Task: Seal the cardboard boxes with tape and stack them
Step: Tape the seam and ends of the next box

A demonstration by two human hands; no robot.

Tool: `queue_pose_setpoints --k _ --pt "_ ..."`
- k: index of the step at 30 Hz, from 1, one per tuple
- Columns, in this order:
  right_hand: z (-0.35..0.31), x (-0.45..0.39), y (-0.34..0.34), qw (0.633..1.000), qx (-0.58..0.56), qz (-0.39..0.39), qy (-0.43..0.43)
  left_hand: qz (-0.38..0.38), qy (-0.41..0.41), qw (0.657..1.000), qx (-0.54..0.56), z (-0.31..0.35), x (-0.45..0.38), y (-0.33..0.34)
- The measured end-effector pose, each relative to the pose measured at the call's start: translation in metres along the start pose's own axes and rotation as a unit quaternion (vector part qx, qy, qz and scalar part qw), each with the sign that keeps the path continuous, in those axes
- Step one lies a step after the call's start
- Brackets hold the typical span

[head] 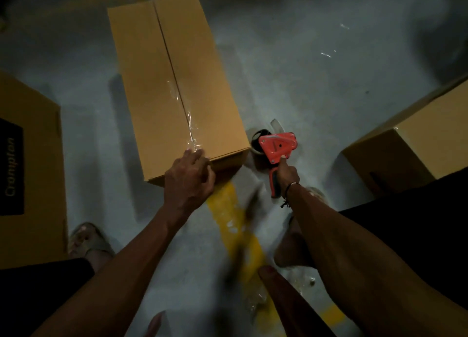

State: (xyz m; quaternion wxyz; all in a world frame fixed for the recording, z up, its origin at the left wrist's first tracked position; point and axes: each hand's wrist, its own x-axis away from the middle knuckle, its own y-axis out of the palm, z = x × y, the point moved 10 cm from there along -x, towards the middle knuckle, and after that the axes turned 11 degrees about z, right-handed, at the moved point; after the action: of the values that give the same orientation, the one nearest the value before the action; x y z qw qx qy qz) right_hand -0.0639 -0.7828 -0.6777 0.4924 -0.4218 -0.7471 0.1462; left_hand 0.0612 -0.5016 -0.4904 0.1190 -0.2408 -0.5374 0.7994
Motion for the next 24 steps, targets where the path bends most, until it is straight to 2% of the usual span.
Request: queue_pose_setpoints --k 6,11,15,18,22,24 --pt "0.007 -0.012 0.027 0.998 0.045 -0.051 -0.010 -0.014 -0.029 0.999 -0.027 -0.004 0.010 0.015" --pt "-0.005 -0.010 0.026 0.998 0.054 0.010 0.006 -0.023 -0.041 0.998 -0.034 -0.005 0.009 0.016" --pt "-0.020 0.005 0.000 0.998 0.035 0.035 0.030 -0.051 -0.051 0.997 0.001 0.001 0.005 0.009" --pt "-0.037 0.022 -0.031 0.998 0.030 0.055 -0.012 -0.095 -0.047 0.994 0.031 0.005 0.000 0.003" --pt "-0.082 0.057 -0.093 0.990 0.041 0.101 -0.090 -0.230 -0.036 0.973 0.002 0.011 -0.005 -0.006" --pt "-0.109 0.081 -0.116 0.984 0.050 0.104 -0.136 -0.244 -0.059 0.968 0.010 0.015 -0.008 -0.031"
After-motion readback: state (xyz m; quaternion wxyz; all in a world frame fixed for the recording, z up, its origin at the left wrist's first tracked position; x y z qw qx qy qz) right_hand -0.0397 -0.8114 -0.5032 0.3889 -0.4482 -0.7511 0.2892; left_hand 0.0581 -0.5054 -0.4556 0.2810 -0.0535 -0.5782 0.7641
